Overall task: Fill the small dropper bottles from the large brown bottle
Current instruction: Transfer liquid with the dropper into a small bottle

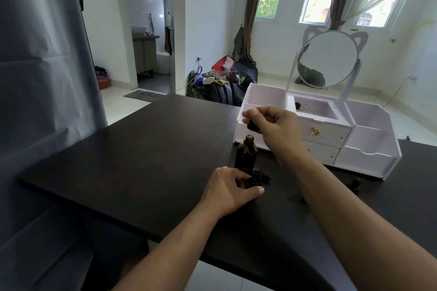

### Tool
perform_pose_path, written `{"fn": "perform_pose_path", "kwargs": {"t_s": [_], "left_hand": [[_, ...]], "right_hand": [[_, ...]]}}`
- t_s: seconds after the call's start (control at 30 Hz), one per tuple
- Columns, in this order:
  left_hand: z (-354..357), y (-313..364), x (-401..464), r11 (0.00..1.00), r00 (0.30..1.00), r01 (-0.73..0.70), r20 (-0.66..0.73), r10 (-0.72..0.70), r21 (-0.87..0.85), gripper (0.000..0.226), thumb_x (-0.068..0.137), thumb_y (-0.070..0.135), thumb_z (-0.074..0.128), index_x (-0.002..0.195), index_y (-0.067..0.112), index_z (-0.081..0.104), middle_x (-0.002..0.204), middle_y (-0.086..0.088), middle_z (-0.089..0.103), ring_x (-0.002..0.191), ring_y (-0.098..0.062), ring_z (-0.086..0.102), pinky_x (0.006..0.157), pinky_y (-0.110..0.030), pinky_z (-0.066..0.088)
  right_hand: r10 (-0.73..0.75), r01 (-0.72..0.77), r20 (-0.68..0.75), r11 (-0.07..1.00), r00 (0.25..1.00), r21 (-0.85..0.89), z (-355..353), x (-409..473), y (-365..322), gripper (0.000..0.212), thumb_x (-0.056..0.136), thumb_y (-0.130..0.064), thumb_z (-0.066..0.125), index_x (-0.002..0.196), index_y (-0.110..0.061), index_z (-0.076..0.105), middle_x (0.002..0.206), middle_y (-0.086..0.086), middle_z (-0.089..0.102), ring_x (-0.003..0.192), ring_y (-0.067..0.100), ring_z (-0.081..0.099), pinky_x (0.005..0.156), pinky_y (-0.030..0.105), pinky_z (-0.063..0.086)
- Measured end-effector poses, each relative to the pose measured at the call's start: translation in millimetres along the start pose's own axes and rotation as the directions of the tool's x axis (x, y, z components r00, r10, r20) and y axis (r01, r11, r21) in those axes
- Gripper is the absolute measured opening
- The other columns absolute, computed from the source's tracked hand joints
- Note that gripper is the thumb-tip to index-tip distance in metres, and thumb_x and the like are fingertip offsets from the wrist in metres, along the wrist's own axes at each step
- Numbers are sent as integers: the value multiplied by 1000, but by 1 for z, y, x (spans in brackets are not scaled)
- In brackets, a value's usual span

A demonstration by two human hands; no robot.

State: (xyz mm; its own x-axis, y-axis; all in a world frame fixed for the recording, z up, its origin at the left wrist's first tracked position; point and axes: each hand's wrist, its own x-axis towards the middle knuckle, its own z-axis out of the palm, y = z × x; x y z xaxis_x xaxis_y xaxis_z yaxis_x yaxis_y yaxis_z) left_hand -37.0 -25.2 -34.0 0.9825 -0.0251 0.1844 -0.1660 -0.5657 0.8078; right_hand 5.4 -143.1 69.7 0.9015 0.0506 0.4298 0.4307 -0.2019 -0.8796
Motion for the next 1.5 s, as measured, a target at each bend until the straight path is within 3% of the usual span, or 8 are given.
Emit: {"fn": "perform_pose_path", "kwargs": {"t_s": [0.1,0.23,0.4,0.53,0.87,1.13,1.33,1.5], "left_hand": [[-1,1,-1,1000,1000,-4,6,4,-19,40,71,50,80,101,24,74,82,8,69,76,-3,64,70,-24,55],[-3,2,-2,999,1000,-4,15,5,-34,38,72,47,80,101,24,73,85,9,69,77,-1,63,66,-16,49],[-3,3,-2,999,1000,-16,25,17,-39,33,73,46,80,97,24,74,82,7,69,75,-4,65,67,-22,53],[-3,2,-2,1000,1000,-11,23,12,-27,36,72,48,79,99,23,73,82,9,68,75,-1,63,63,-16,48],[-3,2,-1,999,1000,-15,7,16,-32,31,71,47,80,92,26,75,77,6,69,71,-4,64,61,-19,50],[-3,1,-1,999,999,-23,23,24,-25,31,73,47,80,94,26,75,77,8,68,70,-2,63,59,-17,47],[-2,1,-2,999,1000,-23,18,23,-29,28,72,47,80,91,28,74,75,8,68,68,-2,62,59,-16,47],[-2,1,-1,999,1000,-22,22,22,-31,27,72,48,80,90,29,74,77,5,70,71,-5,64,66,-26,54]], "right_hand": [[49,-48,29,999,998,-25,1,-5,11,13,93,-21,64,98,-13,72,97,6,75,95,17,71,91,42,57],[68,-67,34,998,997,-22,2,-10,17,10,92,-19,65,97,-13,72,96,7,75,93,17,72,89,41,58],[73,-71,42,997,996,-41,2,-10,22,14,92,-21,66,100,-12,72,97,5,75,94,16,72,91,39,57],[78,-74,52,995,996,-64,1,-10,22,20,93,-22,64,104,-8,72,98,5,75,95,15,71,91,37,57],[66,-58,88,994,994,-89,-2,-10,22,15,93,-21,63,101,-12,72,98,3,75,93,12,71,88,31,58],[44,-36,103,996,994,-76,-7,-10,23,13,92,-17,65,103,-13,71,100,3,75,94,6,70,79,16,56],[46,-38,122,997,991,-65,-9,-11,26,12,91,-15,67,101,-16,71,100,1,75,94,7,71,82,21,57],[45,-34,157,997,987,-73,-11,-11,24,16,89,-8,68,95,-22,70,101,0,75,99,9,70,87,25,57]]}}
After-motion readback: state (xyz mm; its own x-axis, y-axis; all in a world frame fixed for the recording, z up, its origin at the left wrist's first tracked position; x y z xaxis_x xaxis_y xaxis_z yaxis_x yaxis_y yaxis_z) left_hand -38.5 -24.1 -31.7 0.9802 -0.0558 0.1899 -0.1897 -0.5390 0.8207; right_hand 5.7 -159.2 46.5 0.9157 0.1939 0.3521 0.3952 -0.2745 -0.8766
